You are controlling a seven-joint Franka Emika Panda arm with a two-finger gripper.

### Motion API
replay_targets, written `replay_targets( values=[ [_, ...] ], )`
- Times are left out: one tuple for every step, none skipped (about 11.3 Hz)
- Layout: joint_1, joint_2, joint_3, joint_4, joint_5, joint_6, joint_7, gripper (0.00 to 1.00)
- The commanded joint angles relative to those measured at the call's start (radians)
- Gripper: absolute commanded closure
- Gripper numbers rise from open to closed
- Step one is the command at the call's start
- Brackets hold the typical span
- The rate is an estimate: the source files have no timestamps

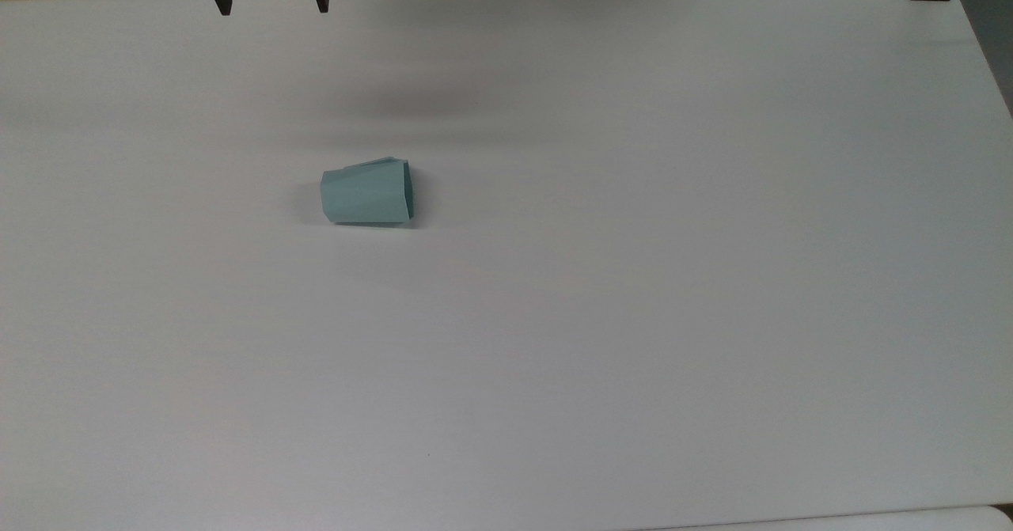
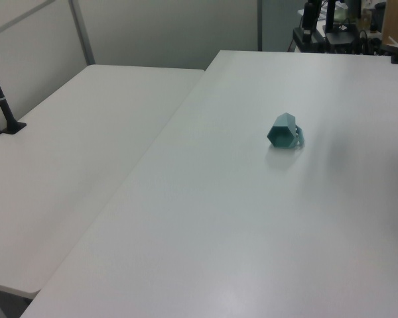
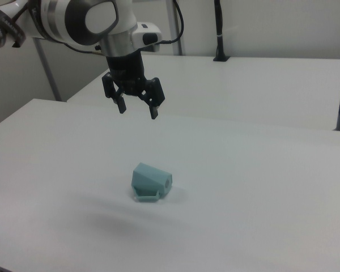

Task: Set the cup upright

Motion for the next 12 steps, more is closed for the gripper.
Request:
replay_targets(
  values=[
    [-0.006,-0.026,0.003,-0.002,-0.080,-0.033,-0.001,0.00],
    [-0.006,-0.028,0.003,-0.004,-0.080,-0.033,-0.007,0.00],
    [-0.006,-0.029,0.001,-0.004,-0.070,-0.033,-0.005,0.00],
    [-0.006,-0.029,0.000,-0.002,-0.070,-0.033,0.004,0.00],
    [-0.006,-0.029,0.000,-0.002,-0.069,-0.031,0.009,0.00],
    [-0.005,-0.029,0.000,-0.002,-0.058,-0.031,0.009,0.00],
    [0.000,-0.028,0.000,-0.002,-0.032,-0.030,0.019,0.00],
    [0.027,-0.013,0.014,-0.008,-0.055,-0.027,0.091,0.00],
    [0.091,0.015,0.018,-0.012,-0.132,-0.022,0.181,0.00],
    [0.156,0.044,0.020,-0.018,-0.232,-0.021,0.252,0.00],
    [0.232,0.082,0.020,-0.022,-0.307,-0.022,0.310,0.00],
    [0.283,0.118,0.020,-0.024,-0.369,-0.024,0.370,0.00]
  ],
)
